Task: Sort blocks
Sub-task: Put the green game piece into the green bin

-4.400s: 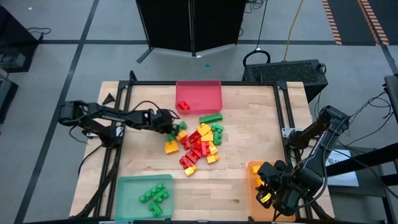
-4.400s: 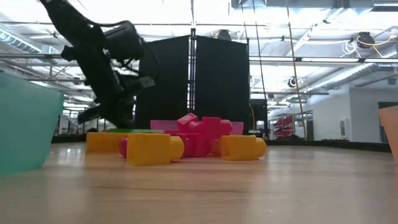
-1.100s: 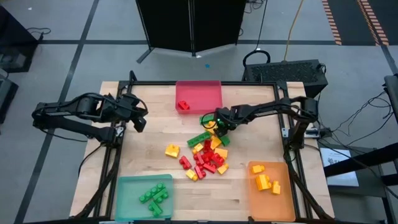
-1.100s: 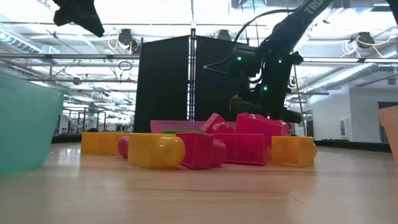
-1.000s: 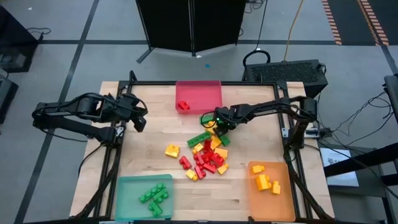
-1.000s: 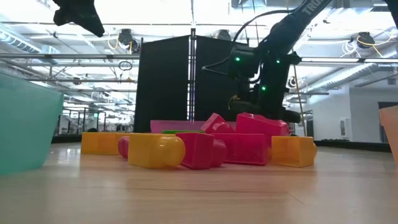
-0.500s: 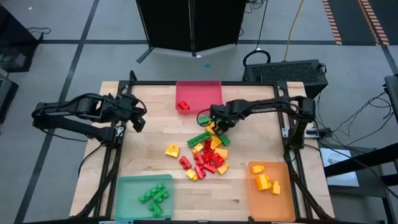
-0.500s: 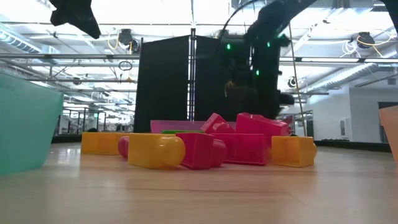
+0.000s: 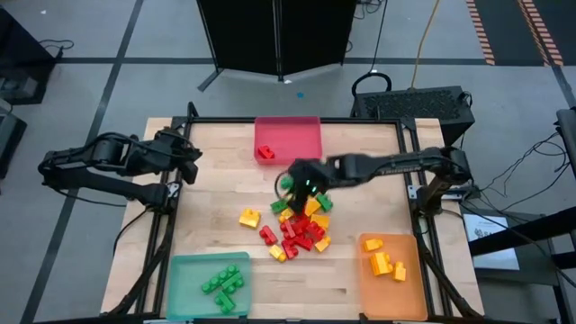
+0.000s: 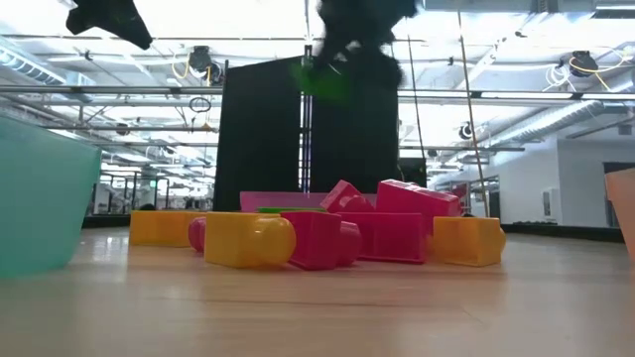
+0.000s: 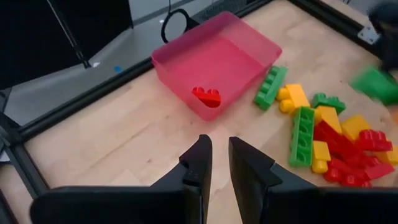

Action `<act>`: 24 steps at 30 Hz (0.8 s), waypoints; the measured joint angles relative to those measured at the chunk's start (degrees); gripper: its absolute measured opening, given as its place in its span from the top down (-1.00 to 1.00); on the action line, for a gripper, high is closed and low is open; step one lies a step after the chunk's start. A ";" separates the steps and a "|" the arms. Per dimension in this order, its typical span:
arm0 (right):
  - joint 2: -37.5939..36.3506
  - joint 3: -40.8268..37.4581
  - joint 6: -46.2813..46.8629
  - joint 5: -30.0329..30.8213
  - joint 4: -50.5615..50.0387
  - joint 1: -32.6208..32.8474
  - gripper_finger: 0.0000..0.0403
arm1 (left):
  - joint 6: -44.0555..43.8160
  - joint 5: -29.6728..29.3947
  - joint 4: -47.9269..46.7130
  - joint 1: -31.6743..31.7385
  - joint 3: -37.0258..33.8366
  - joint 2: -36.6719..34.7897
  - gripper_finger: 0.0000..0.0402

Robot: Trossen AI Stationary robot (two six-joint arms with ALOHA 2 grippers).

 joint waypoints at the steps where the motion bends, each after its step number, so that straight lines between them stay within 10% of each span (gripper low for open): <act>1: 1.12 0.86 -1.19 -0.04 2.32 1.31 0.27 | 0.00 -0.25 0.00 0.00 0.00 -0.19 0.71; 24: 42.69 48.78 -20.83 -19.42 13.79 12.41 0.27 | -0.02 -0.86 -0.09 0.00 0.00 -0.94 0.71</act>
